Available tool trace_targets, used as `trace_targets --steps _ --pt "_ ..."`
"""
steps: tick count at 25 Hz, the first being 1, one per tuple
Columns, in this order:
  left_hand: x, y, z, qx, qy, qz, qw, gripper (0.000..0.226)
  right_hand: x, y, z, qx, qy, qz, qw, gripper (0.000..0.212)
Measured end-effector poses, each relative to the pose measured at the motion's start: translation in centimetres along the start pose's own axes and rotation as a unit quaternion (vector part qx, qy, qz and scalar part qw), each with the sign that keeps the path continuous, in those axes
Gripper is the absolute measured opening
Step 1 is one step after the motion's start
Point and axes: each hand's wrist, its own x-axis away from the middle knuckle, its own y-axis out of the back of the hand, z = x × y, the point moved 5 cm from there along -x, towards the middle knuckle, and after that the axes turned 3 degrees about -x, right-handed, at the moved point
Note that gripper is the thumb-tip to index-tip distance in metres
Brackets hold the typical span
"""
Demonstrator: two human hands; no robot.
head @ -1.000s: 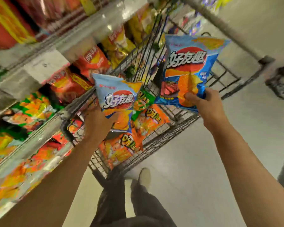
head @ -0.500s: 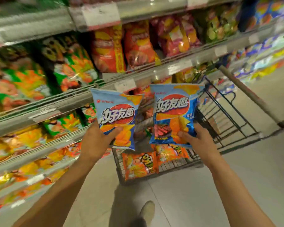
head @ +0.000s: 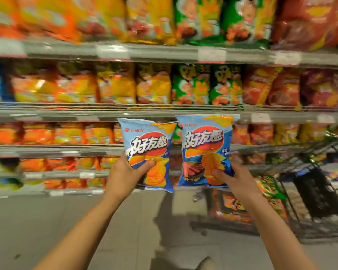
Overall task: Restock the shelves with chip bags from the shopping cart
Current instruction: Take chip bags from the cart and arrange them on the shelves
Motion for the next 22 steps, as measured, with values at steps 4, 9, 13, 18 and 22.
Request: trace_targets --steps 4,9,13,18,22 --pt "2.2 15.1 2.7 -0.008 0.004 -0.102 0.995 0.043 0.4 -11.5 7.9 0.044 0.085 0.045 0.994 0.011" --pt "3.6 32.1 3.0 -0.016 -0.018 -0.248 0.969 0.050 0.3 -24.2 21.4 0.026 0.199 0.148 0.969 0.010" --pt "2.7 41.9 1.0 0.008 -0.067 -0.307 0.949 0.066 -0.3 -30.7 31.1 -0.001 0.292 0.181 0.939 0.017" --pt "-1.5 51.2 -3.5 -0.004 -0.143 -0.353 0.924 0.054 -3.4 -34.8 41.2 -0.025 0.358 0.173 0.917 0.005" --pt "-6.0 57.6 -6.7 0.007 -0.183 -0.381 0.906 0.061 -6.6 -36.8 49.1 -0.043 0.436 0.159 0.885 0.008"
